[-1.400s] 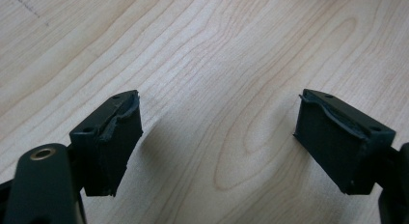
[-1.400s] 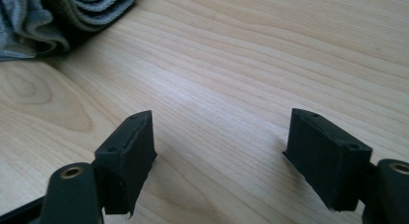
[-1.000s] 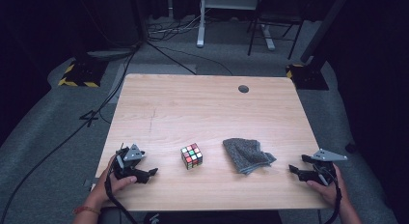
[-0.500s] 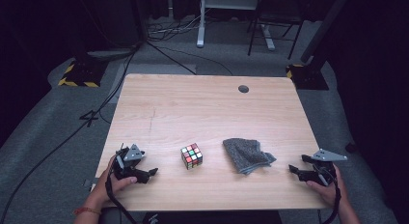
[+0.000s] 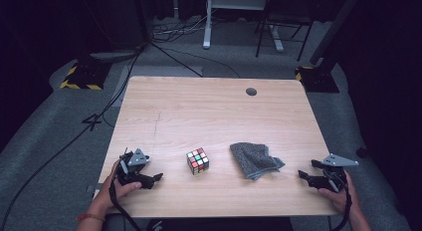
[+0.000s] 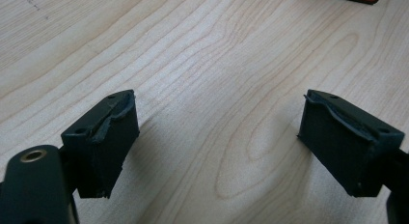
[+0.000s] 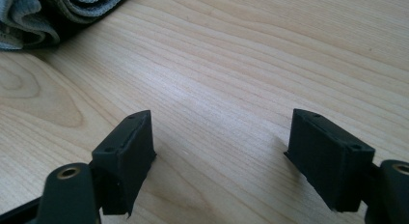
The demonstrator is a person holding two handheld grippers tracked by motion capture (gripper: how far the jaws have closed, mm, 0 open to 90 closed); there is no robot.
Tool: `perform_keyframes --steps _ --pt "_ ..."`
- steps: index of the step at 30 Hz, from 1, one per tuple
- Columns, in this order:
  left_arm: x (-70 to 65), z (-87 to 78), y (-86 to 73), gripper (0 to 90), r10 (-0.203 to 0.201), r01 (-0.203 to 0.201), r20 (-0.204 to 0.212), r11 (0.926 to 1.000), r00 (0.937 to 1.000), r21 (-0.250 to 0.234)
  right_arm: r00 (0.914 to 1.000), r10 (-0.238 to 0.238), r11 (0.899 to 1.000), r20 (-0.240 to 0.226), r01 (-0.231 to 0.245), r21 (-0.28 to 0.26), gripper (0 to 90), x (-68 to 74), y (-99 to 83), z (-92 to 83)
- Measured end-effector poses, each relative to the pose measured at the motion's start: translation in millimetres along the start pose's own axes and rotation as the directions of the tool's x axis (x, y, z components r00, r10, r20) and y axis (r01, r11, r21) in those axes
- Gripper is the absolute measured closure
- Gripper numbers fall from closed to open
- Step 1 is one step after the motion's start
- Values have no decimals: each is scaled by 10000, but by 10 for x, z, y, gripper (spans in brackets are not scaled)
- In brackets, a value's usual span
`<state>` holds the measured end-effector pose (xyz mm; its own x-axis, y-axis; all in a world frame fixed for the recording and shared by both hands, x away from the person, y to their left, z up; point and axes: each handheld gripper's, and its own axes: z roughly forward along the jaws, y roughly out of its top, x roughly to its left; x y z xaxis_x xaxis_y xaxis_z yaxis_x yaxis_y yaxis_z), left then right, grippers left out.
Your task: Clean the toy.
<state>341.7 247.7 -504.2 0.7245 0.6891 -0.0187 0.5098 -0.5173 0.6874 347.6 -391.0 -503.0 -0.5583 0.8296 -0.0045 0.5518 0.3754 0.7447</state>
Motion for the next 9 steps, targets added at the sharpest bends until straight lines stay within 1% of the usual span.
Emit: perform_keyframes --steps 9 --pt "2 1 1 142 19 -19 11 10000 10000 -8 10000 -18 10000 -17 18 -15 253 7 -4 -4"
